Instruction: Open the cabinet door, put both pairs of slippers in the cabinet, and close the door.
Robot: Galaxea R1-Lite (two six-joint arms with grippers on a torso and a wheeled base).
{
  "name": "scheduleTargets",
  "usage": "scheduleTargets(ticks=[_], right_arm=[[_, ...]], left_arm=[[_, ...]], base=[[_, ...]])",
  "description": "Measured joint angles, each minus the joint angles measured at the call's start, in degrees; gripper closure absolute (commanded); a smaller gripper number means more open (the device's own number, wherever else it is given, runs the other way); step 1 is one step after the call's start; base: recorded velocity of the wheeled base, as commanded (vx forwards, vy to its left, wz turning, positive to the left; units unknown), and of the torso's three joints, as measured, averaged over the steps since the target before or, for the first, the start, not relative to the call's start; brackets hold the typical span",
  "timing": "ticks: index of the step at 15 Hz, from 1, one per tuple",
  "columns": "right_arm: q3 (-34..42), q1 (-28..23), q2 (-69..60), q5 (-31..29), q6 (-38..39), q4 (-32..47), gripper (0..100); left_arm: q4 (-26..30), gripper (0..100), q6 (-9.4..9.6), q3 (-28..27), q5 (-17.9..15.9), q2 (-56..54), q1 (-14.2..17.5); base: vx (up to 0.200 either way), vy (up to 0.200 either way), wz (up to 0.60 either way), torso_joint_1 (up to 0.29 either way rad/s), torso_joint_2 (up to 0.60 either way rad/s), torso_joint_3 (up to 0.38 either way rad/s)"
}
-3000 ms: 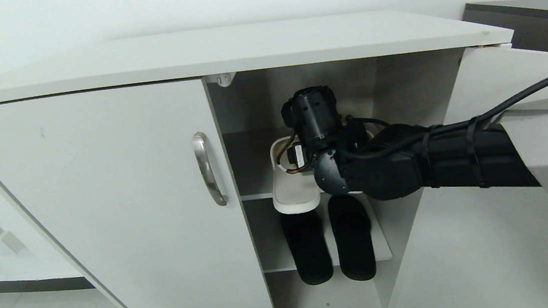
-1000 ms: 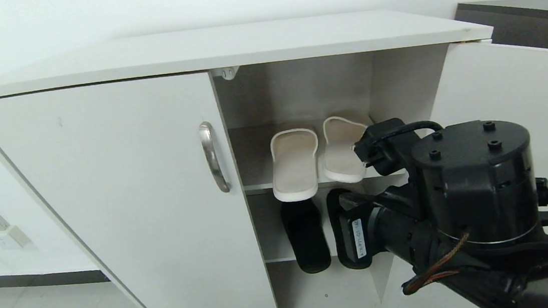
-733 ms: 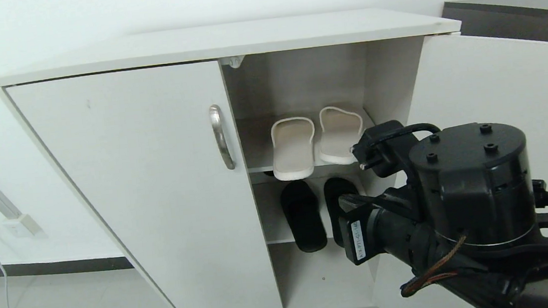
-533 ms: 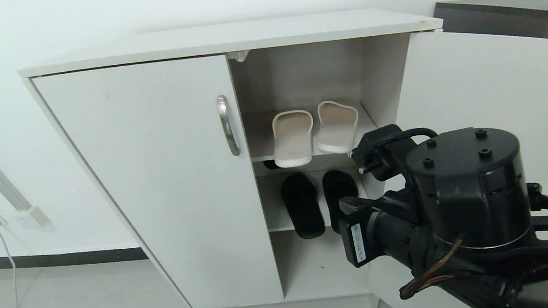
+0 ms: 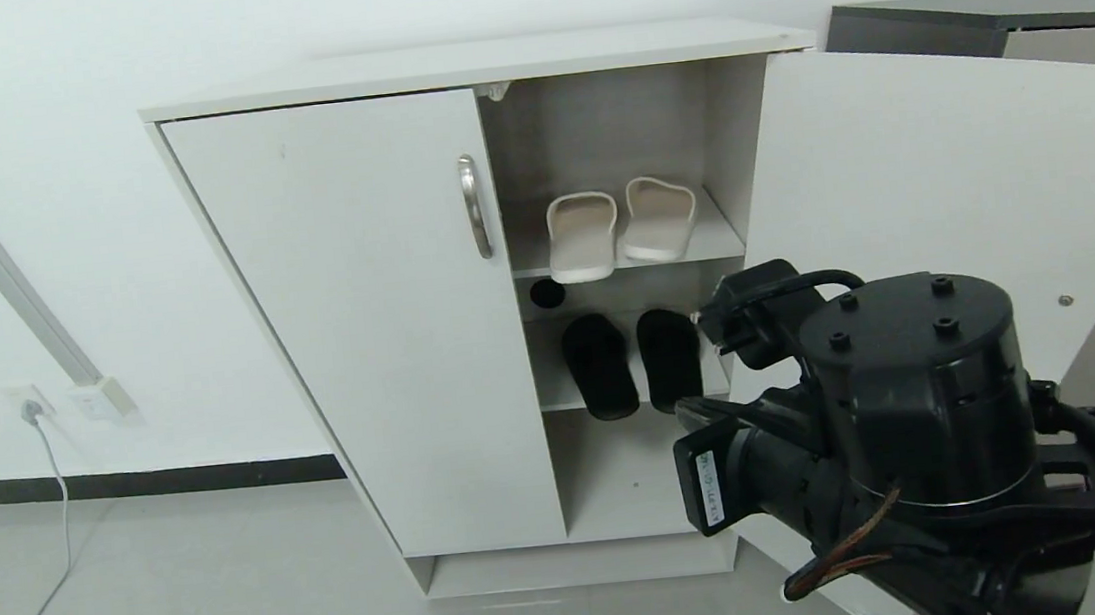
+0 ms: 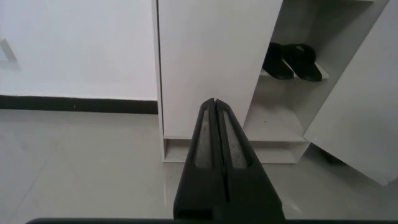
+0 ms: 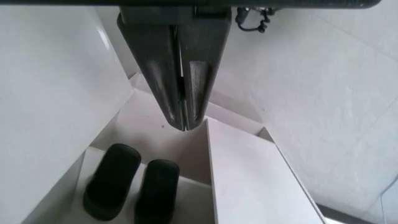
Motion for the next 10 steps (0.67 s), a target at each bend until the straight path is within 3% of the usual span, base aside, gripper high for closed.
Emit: scheduleTargets(ticks=[10], right_arm=[[1.13,-1.85,2.12,0.02,-0.84,-1.49,100]], left_arm=[[0.00,100,-0.06,0.00,-0.02,0.00,-0.05]], base=[[0.000,0.000,0.00,0.000,0.00,0.000]])
